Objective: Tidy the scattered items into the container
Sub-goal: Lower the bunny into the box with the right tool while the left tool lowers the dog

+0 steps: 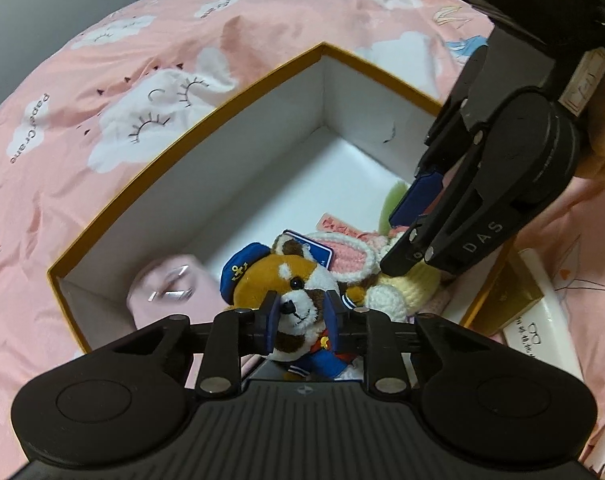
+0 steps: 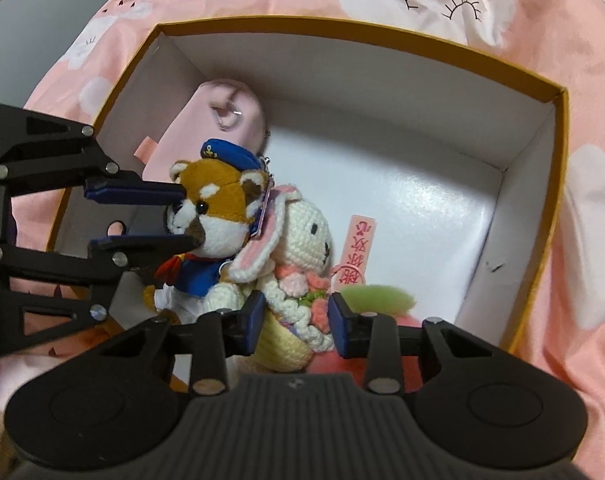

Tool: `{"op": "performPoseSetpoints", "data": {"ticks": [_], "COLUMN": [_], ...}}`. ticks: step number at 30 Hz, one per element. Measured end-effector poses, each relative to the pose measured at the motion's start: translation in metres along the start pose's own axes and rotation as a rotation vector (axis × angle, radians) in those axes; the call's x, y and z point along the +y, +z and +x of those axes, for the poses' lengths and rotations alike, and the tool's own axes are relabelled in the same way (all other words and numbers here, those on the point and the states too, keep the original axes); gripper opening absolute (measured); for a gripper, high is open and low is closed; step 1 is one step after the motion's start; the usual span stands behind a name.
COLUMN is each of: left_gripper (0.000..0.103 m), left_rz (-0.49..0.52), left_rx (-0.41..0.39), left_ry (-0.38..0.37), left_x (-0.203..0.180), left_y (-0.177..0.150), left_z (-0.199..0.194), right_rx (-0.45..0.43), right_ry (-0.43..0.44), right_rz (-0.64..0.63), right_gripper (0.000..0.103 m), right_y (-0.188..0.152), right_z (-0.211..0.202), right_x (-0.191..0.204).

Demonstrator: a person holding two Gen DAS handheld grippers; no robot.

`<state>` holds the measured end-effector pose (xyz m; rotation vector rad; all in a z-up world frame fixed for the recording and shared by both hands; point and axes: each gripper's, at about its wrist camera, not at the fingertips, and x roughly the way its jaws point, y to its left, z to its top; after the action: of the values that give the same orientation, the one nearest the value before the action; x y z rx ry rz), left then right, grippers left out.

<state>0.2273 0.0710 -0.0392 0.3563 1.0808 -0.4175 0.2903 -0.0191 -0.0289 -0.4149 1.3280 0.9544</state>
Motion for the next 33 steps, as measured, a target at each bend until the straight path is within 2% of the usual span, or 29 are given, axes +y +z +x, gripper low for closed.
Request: {"op": "performPoseSetpoints", "data": {"ticks": [6,10,16,17,18,19,21,23,26,30,33], "left_gripper": [0.027,0.027,0.028,0.028,0.029,0.029,0.03,0.03,0.031,0.031,0.031], "left_rz": [0.009,-0.01,-0.056,-0.069,-0.08,-0.086,-0.097,-0.116,-0.146,-0.171,-0.184], "left_rx": [0.073,0.064,0.022,0.015,0.004,-0.009,-0.044,-0.074,-0.113,-0.129,-0.13], "left_ry": [0.037,0.042,0.031,0.026,0.03,0.037,0.039,0.039,0.04,0.04,0.041], "left_x": [-0.001,0.0,-0.002,-0.002,-0.002,-0.003,-0.005,-0.006,-0.009,-0.007,-0.005], "left_y": [0.0,-0.002,-0.01,-0.012,-0.014,-0.016,-0.019,-0.022,-0.025,-0.031,-0.035], "left_z": [0.018,0.014,-0.003,-0.007,-0.012,-0.017,-0.03,-0.04,-0.052,-0.058,-0.059], "right_rx": [-0.006,-0.02,-0.036,-0.036,-0.029,-0.016,0.023,0.065,0.151,0.247,0.299], "right_ry": [0.02,0.015,0.005,-0.003,-0.011,-0.018,-0.036,-0.055,-0.074,-0.147,-0.115], "right_rz": [0.008,-0.028,-0.18,-0.218,-0.27,-0.326,-0.422,-0.46,-0.504,-0.602,-0.604], "right_gripper": [0.038,0.039,0.044,0.046,0.053,0.057,0.058,0.059,0.067,0.07,0.066], "right_y": [0.001,0.001,0.004,0.001,0.0,-0.002,-0.004,-0.007,-0.005,-0.003,0.005], "right_z": [0.01,0.011,-0.014,-0.019,-0.024,-0.027,-0.031,-0.032,-0.018,0.008,0.017], "right_x": [0.001,0.007,0.013,0.014,0.016,0.016,0.017,0.012,0.01,0.017,0.018]}}
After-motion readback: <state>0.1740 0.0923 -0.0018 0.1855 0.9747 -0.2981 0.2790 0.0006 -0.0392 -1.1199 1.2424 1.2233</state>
